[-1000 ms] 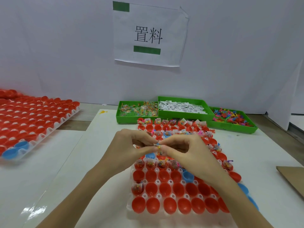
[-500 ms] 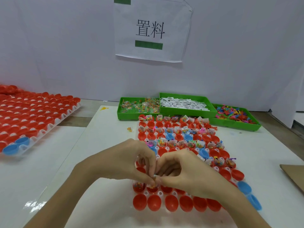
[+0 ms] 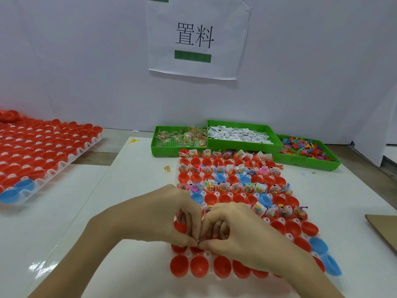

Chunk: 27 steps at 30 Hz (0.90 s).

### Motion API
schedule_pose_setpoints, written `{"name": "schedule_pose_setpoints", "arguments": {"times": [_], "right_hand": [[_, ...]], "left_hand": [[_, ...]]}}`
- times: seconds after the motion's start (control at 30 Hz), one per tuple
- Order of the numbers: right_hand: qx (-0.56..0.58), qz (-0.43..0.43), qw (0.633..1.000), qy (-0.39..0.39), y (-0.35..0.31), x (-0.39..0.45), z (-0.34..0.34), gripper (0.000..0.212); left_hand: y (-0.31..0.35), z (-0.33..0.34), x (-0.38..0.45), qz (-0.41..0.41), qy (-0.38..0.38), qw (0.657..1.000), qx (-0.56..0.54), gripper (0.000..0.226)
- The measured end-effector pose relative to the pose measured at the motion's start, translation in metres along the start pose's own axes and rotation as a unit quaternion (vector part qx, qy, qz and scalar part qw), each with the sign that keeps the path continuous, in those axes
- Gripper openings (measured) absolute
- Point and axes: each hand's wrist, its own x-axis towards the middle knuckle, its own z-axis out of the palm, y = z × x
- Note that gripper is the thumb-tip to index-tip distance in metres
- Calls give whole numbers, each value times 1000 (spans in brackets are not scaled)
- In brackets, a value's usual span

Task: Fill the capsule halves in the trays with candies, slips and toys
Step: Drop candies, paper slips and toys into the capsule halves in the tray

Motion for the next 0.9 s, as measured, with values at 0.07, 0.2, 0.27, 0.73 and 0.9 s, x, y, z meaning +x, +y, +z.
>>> {"name": "schedule_pose_setpoints", "arguments": {"times": [0.07,0.2,0.27,0.73,0.9], "right_hand": [[2,4,1000,-7,1,-1,-3,6],[0,19,1000,13,0,-1,1,11],[-11,17,1000,15,-2,1,4,12],[66,5,997,32,9,-2,-18,14],[104,10,987,120,15,-2,-29,15]], "left_hand": [[-1,3,1,-7,8,1000,20,12],[-2,6,3,-14,12,999,45,12],[-3,7,4,-10,13,999,50,12],[-9,-3,2,36,21,999,-28,12],[-16,-17,1,8,89,987,-132,22]]}}
